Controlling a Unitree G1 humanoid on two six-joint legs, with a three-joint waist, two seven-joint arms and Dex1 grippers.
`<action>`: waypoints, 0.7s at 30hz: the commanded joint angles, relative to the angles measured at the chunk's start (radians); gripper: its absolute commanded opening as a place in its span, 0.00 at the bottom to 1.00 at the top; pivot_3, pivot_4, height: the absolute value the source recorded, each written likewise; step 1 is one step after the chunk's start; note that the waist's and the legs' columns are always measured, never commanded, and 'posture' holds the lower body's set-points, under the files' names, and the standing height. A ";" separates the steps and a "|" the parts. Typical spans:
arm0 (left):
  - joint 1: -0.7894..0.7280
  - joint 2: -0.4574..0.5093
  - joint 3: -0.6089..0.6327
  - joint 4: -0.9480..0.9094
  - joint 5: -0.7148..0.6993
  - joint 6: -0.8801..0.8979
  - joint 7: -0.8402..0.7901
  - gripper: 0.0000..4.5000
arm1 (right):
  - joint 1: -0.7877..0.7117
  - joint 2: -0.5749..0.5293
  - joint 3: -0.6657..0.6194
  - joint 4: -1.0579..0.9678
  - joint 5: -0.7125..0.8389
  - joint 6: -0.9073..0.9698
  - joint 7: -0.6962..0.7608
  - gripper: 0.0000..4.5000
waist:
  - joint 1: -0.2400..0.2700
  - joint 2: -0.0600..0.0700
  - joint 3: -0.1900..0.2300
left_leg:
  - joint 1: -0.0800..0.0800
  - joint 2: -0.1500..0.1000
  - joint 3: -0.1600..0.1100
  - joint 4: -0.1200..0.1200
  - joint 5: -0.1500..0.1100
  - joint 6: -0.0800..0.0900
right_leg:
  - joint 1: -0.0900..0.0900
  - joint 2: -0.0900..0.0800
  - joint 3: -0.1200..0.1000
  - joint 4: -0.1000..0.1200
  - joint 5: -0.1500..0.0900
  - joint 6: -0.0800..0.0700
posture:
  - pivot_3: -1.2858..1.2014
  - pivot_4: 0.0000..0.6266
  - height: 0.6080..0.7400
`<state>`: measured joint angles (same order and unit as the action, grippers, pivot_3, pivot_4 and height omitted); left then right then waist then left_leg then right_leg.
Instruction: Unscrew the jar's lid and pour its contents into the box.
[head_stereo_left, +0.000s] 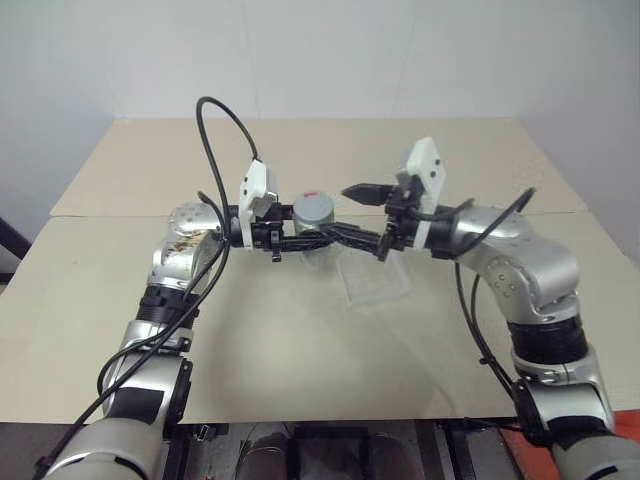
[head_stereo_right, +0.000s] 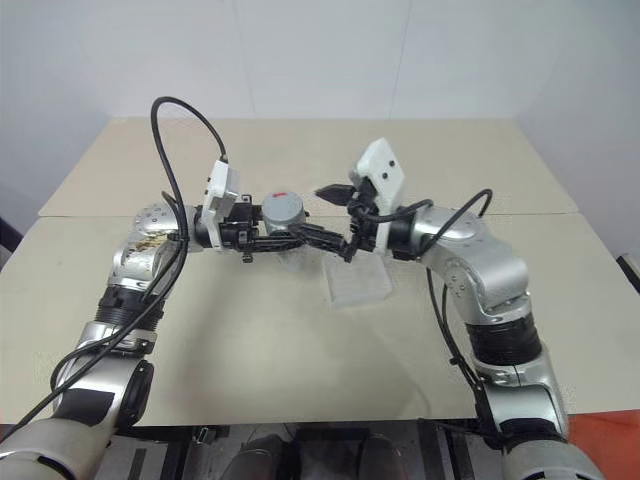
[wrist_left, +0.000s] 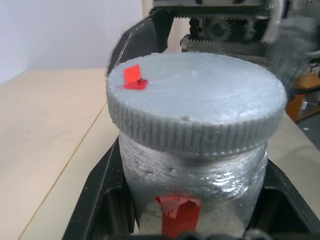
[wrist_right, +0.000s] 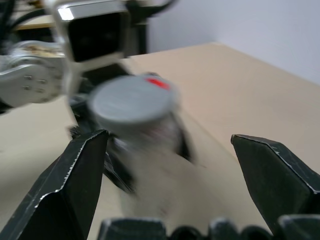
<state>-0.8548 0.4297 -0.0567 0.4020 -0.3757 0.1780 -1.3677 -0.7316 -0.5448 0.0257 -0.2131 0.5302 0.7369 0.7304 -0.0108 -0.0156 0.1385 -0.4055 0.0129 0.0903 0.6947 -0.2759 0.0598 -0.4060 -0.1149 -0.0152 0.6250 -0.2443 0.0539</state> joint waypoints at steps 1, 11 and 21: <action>-0.013 0.005 0.013 -0.037 -0.017 -0.014 -0.012 0.46 | 0.012 -0.020 -0.047 -0.029 0.011 -0.011 0.005 1.00 | -0.001 0.000 0.000 | 0.000 0.000 0.000 0.000 0.000 0.000 | 0.000 0.000 0.000 0.000 0.000 0.000 | 0.52 0.24 1.00; -0.032 -0.013 0.011 0.005 -0.008 -0.011 0.002 0.46 | 0.033 -0.017 -0.057 -0.120 0.072 -0.006 0.041 1.00 | -0.003 0.000 0.000 | 0.000 0.000 0.000 0.000 0.000 0.000 | 0.000 0.000 0.001 0.000 0.000 0.000 | 0.52 0.24 1.00; -0.046 -0.037 -0.009 0.034 0.016 -0.010 -0.004 0.46 | -0.085 0.119 0.038 -0.074 0.026 -0.012 -0.035 1.00 | -0.002 0.000 0.000 | 0.000 0.000 0.000 0.000 0.000 0.000 | 0.000 0.000 0.000 0.000 0.000 0.000 | 0.52 0.24 1.00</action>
<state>-0.8721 0.3906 -0.0672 0.4502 -0.3543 0.1743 -1.3653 -0.7895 -0.4268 0.0614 -0.2769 0.5666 0.7405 0.6951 -0.0133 -0.0156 0.1385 -0.4056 0.0130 0.0904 0.6947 -0.2759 0.0598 -0.4063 -0.1147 -0.0151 0.6252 -0.2443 0.0539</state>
